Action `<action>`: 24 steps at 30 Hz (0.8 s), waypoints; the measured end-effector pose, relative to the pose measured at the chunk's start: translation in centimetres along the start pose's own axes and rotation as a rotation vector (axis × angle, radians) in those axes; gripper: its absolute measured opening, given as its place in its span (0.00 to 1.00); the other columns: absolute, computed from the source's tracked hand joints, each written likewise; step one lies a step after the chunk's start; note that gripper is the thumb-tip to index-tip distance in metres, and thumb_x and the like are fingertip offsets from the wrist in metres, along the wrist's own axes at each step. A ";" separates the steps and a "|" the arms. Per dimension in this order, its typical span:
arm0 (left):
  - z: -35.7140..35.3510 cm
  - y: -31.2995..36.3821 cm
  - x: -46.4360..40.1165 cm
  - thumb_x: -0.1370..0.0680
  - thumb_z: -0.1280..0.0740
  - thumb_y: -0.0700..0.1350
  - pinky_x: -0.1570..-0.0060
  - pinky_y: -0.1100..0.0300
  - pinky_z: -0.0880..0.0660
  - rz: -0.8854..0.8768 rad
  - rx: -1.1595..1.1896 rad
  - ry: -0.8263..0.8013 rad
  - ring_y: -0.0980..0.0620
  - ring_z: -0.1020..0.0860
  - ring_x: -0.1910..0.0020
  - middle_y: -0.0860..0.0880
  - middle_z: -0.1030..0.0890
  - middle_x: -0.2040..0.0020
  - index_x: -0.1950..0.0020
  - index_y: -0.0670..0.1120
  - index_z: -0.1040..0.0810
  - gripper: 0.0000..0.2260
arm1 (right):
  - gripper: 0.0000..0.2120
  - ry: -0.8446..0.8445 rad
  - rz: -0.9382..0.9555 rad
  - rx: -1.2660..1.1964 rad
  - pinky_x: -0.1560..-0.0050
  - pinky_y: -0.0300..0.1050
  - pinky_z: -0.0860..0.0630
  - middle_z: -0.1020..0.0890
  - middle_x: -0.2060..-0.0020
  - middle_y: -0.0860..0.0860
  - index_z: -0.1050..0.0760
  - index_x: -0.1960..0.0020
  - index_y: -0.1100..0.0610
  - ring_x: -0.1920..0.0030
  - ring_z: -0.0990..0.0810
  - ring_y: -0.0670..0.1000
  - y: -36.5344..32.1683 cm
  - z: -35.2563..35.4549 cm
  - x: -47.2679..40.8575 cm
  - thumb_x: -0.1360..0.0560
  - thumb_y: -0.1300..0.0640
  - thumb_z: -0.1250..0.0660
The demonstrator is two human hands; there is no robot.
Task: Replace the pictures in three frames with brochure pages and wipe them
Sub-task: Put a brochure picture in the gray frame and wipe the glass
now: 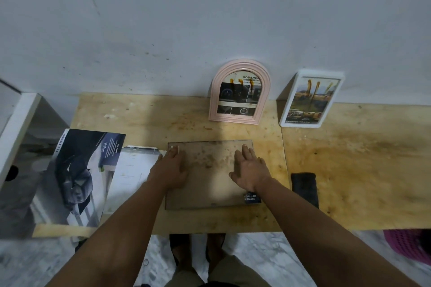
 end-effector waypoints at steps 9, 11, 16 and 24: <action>-3.8 -0.4 7.2 0.23 0.38 0.56 0.52 0.53 0.21 0.103 -0.165 0.117 0.44 0.26 0.42 0.46 0.29 0.34 0.33 0.52 0.26 0.19 | 0.38 -0.002 -0.138 -0.050 0.23 0.68 0.49 0.64 0.18 0.58 0.58 0.16 0.47 0.18 0.63 0.64 1.0 -5.6 5.0 0.19 0.31 0.51; -4.0 -0.3 7.7 0.23 0.38 0.56 0.52 0.53 0.21 0.115 -0.160 0.117 0.43 0.27 0.41 0.45 0.31 0.33 0.32 0.53 0.27 0.20 | 0.36 0.057 -0.143 -0.097 0.24 0.67 0.44 0.56 0.17 0.57 0.50 0.17 0.45 0.19 0.55 0.64 1.2 -4.8 5.1 0.20 0.31 0.50; -3.1 -1.7 7.9 0.23 0.36 0.55 0.54 0.52 0.23 0.290 0.099 0.155 0.45 0.23 0.46 0.46 0.29 0.38 0.37 0.49 0.26 0.17 | 0.26 0.208 -0.395 -0.411 0.35 0.61 0.29 0.33 0.31 0.57 0.34 0.29 0.45 0.33 0.31 0.62 4.0 -2.5 5.8 0.22 0.33 0.41; -4.2 -2.8 7.9 0.22 0.37 0.53 0.39 0.46 0.23 0.348 0.416 0.084 0.40 0.22 0.42 0.42 0.24 0.38 0.27 0.48 0.30 0.24 | 0.27 0.126 -0.450 -0.894 0.40 0.53 0.23 0.20 0.38 0.58 0.34 0.24 0.57 0.41 0.20 0.61 5.3 -3.1 6.4 0.20 0.52 0.33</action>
Point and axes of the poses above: each hand's wrist, its own x-axis away from the middle knuckle, its own z-axis out of the back of the hand, y = z × x, the point moved 9 cm from there along -x, towards the middle knuckle
